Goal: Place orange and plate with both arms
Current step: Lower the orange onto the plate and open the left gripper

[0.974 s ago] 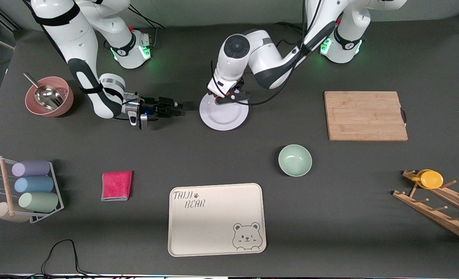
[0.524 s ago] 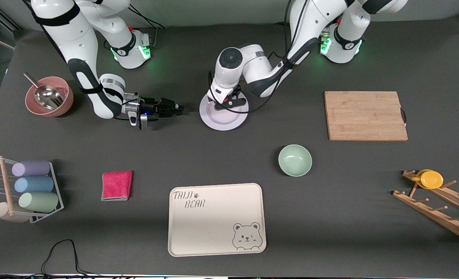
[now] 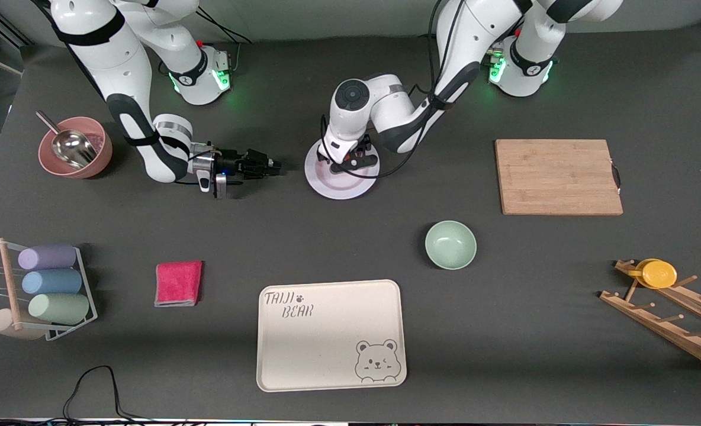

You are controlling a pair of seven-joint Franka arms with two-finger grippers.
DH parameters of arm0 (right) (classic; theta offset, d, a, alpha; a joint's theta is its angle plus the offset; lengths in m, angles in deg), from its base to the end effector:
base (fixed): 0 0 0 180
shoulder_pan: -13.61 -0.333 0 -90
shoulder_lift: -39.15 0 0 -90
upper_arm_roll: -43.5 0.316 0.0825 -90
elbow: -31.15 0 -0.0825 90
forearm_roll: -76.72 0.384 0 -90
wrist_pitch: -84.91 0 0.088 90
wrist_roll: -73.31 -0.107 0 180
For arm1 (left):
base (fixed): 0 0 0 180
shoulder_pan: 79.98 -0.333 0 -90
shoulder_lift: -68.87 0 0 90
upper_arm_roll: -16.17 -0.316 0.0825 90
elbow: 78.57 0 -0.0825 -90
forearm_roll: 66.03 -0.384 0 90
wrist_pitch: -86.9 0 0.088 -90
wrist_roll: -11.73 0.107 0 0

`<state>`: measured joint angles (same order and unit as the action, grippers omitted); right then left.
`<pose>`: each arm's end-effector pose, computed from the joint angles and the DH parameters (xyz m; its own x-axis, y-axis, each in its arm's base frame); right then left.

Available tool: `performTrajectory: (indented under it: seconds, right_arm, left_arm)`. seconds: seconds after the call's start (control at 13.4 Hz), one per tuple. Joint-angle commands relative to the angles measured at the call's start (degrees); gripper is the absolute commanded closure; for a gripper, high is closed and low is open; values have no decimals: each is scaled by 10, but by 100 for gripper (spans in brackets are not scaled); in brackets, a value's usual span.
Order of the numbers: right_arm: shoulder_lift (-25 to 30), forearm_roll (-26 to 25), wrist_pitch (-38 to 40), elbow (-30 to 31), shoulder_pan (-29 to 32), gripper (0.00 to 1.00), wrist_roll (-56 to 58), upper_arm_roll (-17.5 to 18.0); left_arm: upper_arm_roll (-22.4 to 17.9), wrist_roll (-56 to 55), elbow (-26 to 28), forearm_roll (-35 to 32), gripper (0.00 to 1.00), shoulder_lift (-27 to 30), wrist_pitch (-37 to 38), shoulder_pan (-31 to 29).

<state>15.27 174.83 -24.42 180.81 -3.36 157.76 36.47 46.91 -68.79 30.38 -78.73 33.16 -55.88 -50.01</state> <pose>0.3358 0.1230 0.0974 0.9994 0.0122 0.0309 0.0332 -0.3591 -0.9327 0.3263 -0.5464 0.2160 0.9569 0.2526 -0.1434 0.2680 -0.9581 0.1008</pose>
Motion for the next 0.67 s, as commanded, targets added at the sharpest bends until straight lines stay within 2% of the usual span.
performTrajectory:
  seconds: [0.0,0.22,0.45,0.6]
  right_arm:
    - [-19,15,4,-9,-3,60,20,-1]
    - [-23,15,4,-9,-3,60,23,-1]
    - [-26,16,4,-13,-3,60,23,2]
    - [-27,18,4,-17,-10,60,23,3]
  left_arm:
    - [-16,-18,-8,-11,0,5,6,15]
    - [-15,-19,-22,-8,0,27,41,4]
    - [-12,-9,-82,-4,0,48,134,-17]
    - [-2,13,-135,0,0,62,181,-68]
